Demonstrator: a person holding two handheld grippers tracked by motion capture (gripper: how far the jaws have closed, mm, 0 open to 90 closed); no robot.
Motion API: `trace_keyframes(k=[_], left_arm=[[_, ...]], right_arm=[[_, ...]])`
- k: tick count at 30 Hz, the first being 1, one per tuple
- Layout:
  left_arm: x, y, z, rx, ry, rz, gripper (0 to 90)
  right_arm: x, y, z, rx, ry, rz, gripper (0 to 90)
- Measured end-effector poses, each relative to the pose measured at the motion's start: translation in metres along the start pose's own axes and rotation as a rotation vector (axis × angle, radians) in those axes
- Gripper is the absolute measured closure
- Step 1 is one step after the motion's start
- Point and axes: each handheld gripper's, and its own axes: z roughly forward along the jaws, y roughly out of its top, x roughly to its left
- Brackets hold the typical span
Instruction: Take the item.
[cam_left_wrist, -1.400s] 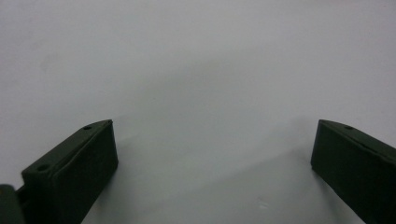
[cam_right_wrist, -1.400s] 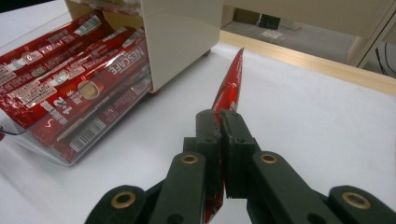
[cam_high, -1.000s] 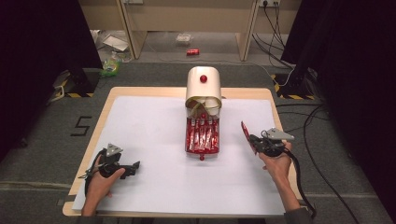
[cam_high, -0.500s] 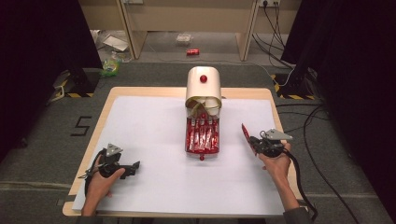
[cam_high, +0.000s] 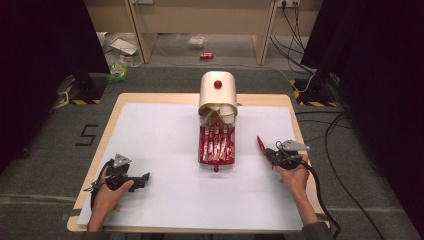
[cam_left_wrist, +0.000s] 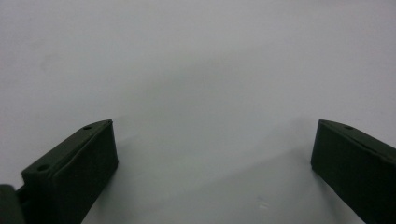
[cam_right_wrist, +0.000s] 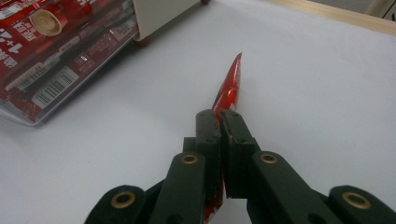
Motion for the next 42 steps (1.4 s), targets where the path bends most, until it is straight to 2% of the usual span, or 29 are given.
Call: trace_keyframes(k=[21, 30, 35, 38, 42], left_arm=[[0.0, 0.0, 0.0, 0.0, 0.0, -0.001, 0.0], [0.0, 0.0, 0.0, 0.0, 0.0, 0.0, 0.0], [0.0, 0.0, 0.0, -0.001, -0.001, -0.001, 0.0], [0.0, 0.0, 0.0, -0.002, -0.002, -0.003, 0.0], [0.0, 0.0, 0.0, -0.003, -0.002, -0.003, 0.0]], right_arm=[[0.001, -0.001, 0.002, 0.012, 0.019, -0.005, 84.6], [0.0, 0.001, 0.0, -0.01, 0.021, -0.002, 80.8], [0.002, 0.002, -0.001, -0.02, 0.023, 0.009, 72.9], [0.004, 0.005, -0.002, -0.034, 0.022, 0.026, 59.3], [0.01, 0.012, -0.004, -0.069, 0.023, 0.039, 48.4]])
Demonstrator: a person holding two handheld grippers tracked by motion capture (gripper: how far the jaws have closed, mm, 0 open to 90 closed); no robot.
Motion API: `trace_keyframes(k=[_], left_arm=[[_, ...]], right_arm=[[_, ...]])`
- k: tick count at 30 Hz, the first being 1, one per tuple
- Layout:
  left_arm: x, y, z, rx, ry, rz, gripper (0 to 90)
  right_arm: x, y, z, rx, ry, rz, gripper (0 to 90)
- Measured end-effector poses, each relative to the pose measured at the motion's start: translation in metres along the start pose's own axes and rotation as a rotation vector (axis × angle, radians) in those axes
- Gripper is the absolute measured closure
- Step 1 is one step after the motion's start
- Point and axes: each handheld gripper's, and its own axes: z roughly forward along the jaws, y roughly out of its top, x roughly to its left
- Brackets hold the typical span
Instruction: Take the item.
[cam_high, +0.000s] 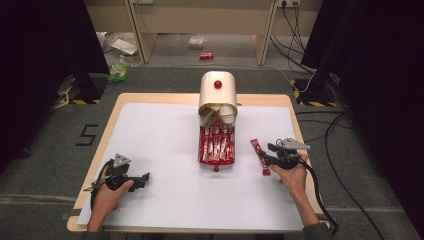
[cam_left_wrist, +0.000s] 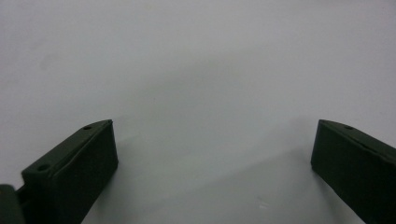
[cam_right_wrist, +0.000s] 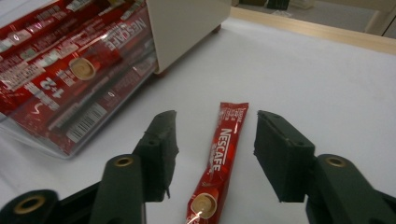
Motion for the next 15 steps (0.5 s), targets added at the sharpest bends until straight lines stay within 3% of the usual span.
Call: trace_keyframes(k=[5, 15], left_arm=[[0.0, 0.0, 0.0, 0.0, 0.0, 0.0, 0.0], [0.0, 0.0, 0.0, 0.0, -0.001, 0.0, 0.0]], right_arm=[[0.009, 0.005, -0.002, -0.017, 0.005, 0.02, 40.6], [0.016, 0.011, -0.009, -0.03, -0.008, 0.032, 37.3]])
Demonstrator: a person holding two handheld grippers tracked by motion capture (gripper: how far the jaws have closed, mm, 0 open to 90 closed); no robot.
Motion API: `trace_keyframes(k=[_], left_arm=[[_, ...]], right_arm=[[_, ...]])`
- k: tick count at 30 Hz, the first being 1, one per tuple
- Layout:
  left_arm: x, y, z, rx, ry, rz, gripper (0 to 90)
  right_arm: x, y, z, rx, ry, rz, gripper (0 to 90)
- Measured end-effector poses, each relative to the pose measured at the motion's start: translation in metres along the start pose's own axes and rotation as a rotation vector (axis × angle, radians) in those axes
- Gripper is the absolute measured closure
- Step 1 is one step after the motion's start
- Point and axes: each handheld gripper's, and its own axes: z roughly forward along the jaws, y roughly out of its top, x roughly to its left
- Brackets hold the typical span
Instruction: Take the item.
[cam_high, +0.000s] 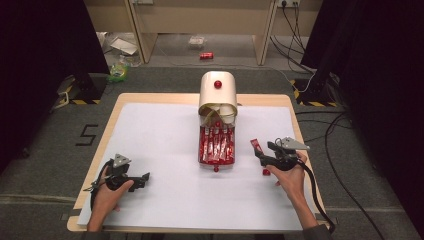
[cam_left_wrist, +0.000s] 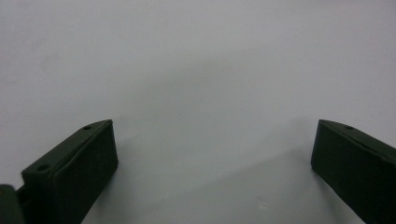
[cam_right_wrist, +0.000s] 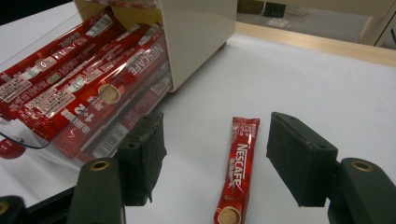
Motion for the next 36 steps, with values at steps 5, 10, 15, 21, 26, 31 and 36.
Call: trace_keyframes(k=[5, 10, 15, 21, 26, 31, 36], left_arm=[[0.0, 0.0, 0.0, 0.0, -0.001, -0.001, 0.0], [0.0, 0.0, 0.0, -0.001, -0.004, -0.004, 0.0], [0.001, 0.0, 0.0, -0.003, -0.006, -0.007, 0.0], [0.001, 0.0, 0.0, -0.004, -0.008, -0.008, 0.0], [0.001, 0.0, 0.0, -0.004, -0.007, -0.007, 0.0], [0.001, 0.0, 0.0, -0.004, -0.008, -0.008, 0.0], [0.001, 0.0, 0.0, -0.004, -0.008, -0.008, 0.0]], right_arm=[[0.006, 0.004, -0.003, -0.013, 0.006, -0.019, 36.8], [0.014, 0.003, -0.002, -0.013, 0.019, -0.022, 36.7], [0.019, 0.002, -0.001, -0.005, 0.023, -0.024, 35.8], [0.034, 0.008, -0.001, -0.01, 0.048, -0.063, 33.9], [0.045, 0.008, 0.001, 0.004, 0.065, -0.101, 33.4], [0.051, 0.007, 0.003, 0.014, 0.084, -0.105, 32.3], [0.054, 0.006, 0.005, 0.022, 0.096, -0.113, 31.5]])
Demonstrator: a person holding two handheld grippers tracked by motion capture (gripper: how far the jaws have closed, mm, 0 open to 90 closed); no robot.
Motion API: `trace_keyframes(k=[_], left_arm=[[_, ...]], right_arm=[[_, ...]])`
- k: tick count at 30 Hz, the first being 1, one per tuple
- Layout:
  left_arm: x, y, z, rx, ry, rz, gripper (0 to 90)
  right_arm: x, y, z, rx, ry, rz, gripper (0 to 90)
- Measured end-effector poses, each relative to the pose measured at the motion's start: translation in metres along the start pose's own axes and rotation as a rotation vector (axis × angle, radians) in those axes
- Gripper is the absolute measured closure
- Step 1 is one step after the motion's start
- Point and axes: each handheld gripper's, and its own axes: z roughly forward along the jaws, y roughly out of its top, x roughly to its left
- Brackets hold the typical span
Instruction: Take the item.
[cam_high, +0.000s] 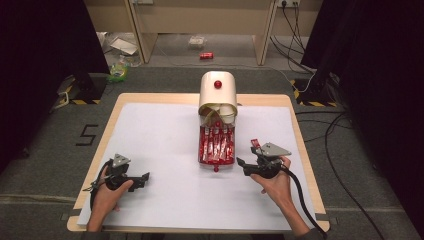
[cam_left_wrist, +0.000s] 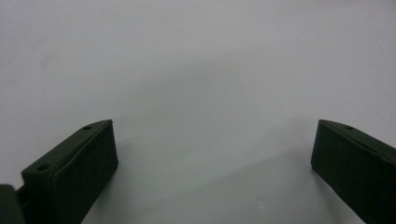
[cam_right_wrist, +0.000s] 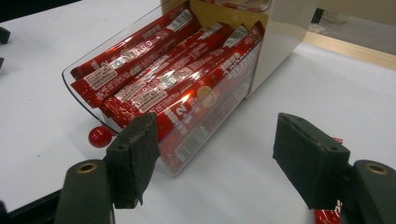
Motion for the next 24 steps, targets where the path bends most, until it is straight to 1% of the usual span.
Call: trace_keyframes(k=[15, 24], left_arm=[[0.0, 0.0, 0.0, -0.002, -0.001, -0.002, 0.0], [0.0, 0.0, 0.0, -0.001, 0.0, 0.0, 0.0]], right_arm=[[0.015, 0.0, 0.007, 0.008, 0.035, -0.026, 30.6], [0.02, -0.002, 0.01, 0.015, 0.052, -0.034, 30.0]])
